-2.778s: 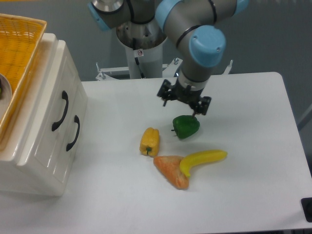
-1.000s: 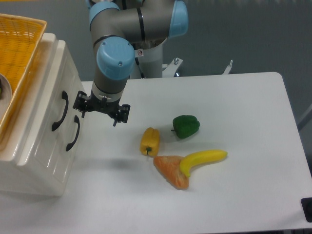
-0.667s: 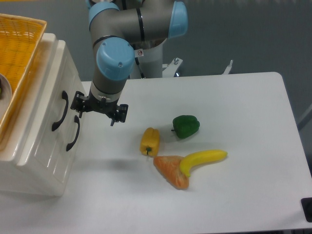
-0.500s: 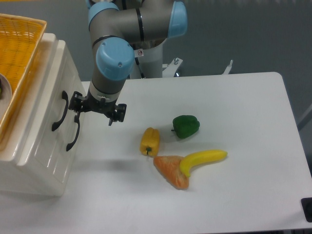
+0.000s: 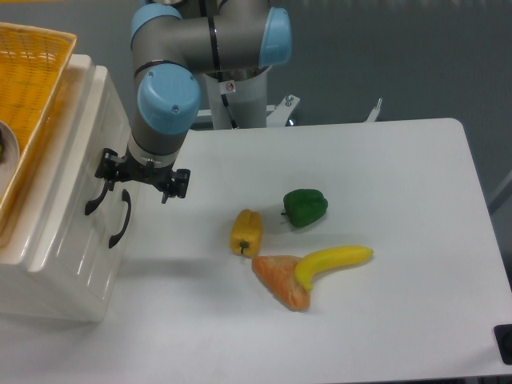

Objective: Slide open the top white drawer
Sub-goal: 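Lower the gripper onto the upper black drawer handle and hook it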

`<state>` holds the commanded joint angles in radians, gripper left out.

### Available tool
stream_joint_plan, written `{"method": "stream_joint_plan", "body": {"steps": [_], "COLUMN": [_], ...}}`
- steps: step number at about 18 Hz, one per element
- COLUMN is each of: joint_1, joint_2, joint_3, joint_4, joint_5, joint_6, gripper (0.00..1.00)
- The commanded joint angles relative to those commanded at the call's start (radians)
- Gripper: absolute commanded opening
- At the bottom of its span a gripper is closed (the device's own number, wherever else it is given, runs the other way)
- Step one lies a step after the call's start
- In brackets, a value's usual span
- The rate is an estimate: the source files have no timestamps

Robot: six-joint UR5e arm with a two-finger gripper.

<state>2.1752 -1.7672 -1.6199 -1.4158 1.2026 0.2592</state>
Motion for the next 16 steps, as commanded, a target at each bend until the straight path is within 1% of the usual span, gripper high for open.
{"method": "stream_joint_plan", "body": {"steps": [2,16], "joint_1": [0.003,-0.014], "joint_2": [0.000,-0.003], "joint_3": [0.002,0.006], "joint_4": [-0.012,-0.023], "joint_5": [0.000,-0.031], "joint_6": [0.003,0.000], "gripper": [1.00,1.00]}}
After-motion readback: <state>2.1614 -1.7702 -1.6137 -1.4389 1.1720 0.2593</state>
